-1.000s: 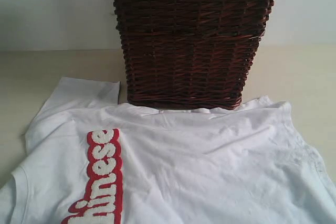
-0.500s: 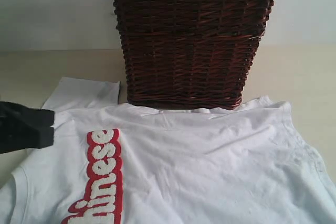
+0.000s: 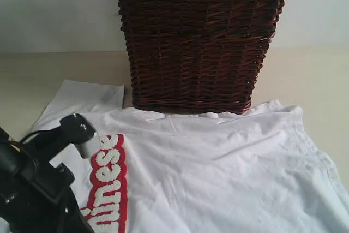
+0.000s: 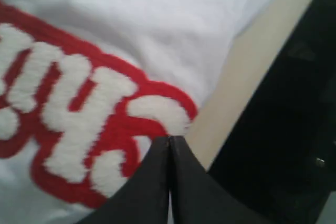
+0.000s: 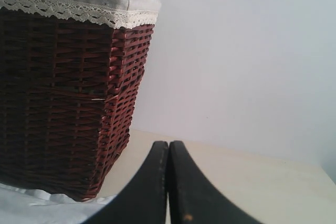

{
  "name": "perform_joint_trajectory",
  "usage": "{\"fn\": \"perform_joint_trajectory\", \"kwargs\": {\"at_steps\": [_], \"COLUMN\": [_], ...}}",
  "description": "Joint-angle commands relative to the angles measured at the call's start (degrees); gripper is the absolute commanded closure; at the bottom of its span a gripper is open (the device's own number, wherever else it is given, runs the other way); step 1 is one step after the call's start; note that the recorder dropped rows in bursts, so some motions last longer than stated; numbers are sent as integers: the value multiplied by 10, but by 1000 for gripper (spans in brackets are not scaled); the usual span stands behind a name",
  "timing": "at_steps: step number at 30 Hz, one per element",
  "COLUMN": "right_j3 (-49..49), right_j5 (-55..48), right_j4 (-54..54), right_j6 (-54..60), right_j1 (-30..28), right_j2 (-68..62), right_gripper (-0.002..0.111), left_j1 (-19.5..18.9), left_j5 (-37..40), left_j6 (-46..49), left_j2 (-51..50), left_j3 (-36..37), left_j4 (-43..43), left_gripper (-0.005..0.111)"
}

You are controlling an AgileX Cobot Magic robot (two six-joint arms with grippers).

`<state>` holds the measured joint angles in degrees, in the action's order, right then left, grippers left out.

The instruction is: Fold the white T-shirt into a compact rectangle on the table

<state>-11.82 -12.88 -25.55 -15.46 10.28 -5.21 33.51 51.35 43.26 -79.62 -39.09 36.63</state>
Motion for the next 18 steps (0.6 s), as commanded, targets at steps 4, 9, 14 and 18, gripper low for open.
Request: {"fn": "perform_joint_trajectory", "kwargs": {"at_steps": [4, 9, 14, 18], "right_j3": [1, 1, 1, 1], "right_j5": [1, 1, 1, 1], "right_j4": [-2, -2, -2, -2], "right_j6": [2, 2, 2, 2], "right_j1": [-3, -3, -3, -3], "right_j2": [3, 3, 3, 3], "right_gripper": [108, 108, 108, 108], "left_j1": [105, 112, 112, 112], "left_j5": [-16, -133, -196, -242], "left_j6": [-12, -5, 17, 17], "left_j2": [-5, -56, -109, -117], "left_j3": [5, 5, 5, 5], "left_j4": [25, 30, 70, 88], "left_gripper": [107, 107, 107, 107]}}
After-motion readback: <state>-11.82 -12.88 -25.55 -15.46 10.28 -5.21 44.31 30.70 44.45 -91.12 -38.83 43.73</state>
